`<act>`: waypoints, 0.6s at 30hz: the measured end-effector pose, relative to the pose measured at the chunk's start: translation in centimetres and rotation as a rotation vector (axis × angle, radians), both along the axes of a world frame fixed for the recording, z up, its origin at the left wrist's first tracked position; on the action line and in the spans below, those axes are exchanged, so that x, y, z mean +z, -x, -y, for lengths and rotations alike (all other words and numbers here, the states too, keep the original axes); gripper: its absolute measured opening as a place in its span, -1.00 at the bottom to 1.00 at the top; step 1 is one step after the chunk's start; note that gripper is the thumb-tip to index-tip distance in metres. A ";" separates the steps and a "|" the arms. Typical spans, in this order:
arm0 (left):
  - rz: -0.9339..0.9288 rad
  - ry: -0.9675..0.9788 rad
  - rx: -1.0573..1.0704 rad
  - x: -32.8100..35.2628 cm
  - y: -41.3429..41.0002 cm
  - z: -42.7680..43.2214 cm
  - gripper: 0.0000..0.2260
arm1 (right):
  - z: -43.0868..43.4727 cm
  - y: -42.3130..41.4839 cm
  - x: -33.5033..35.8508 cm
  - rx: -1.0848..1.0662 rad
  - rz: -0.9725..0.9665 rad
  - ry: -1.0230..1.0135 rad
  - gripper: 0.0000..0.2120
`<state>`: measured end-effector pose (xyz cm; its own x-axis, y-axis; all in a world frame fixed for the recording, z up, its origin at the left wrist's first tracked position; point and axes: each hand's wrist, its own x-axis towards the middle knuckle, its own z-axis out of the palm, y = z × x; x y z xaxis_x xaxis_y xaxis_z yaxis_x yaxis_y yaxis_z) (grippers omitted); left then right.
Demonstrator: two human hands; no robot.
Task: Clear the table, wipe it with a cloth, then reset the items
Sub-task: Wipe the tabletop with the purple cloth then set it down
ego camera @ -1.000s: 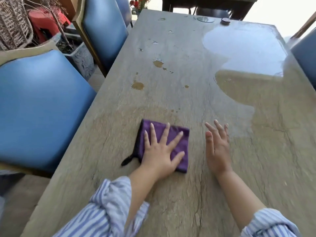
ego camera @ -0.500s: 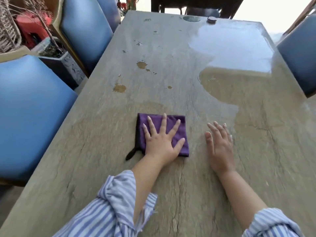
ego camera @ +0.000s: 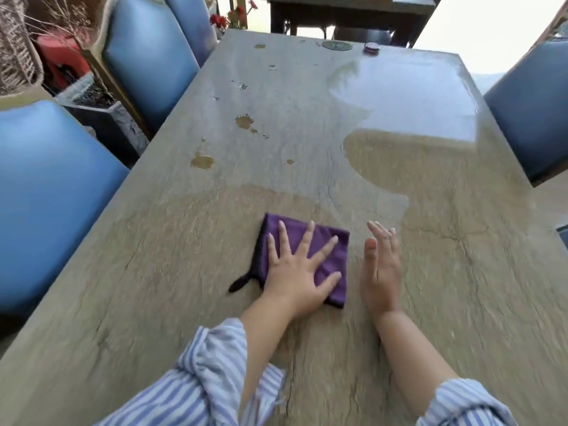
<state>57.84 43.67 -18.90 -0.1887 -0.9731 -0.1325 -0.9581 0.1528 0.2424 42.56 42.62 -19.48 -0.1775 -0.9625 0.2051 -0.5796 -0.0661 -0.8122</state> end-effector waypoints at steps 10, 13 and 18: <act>0.072 0.069 0.190 -0.7 -15.2 -8.7 -0.41 | 0.6 -10.1 1.5 0.258 -0.240 -0.091 -0.35; 0.034 0.043 0.267 -0.4 -19.3 -7.7 -0.35 | 2.4 -13.6 1.4 0.334 -0.341 -0.137 -0.45; 0.053 0.005 0.300 0.0 -22.2 -4.7 -0.32 | 6.2 -14.7 0.4 0.309 -0.516 -0.264 -0.51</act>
<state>80.02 48.32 -18.94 0.1145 -0.9849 -0.1295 -0.9719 -0.1380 0.1904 57.29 36.40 -19.05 0.1730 -0.9831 -0.0604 -0.8856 -0.1284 -0.4463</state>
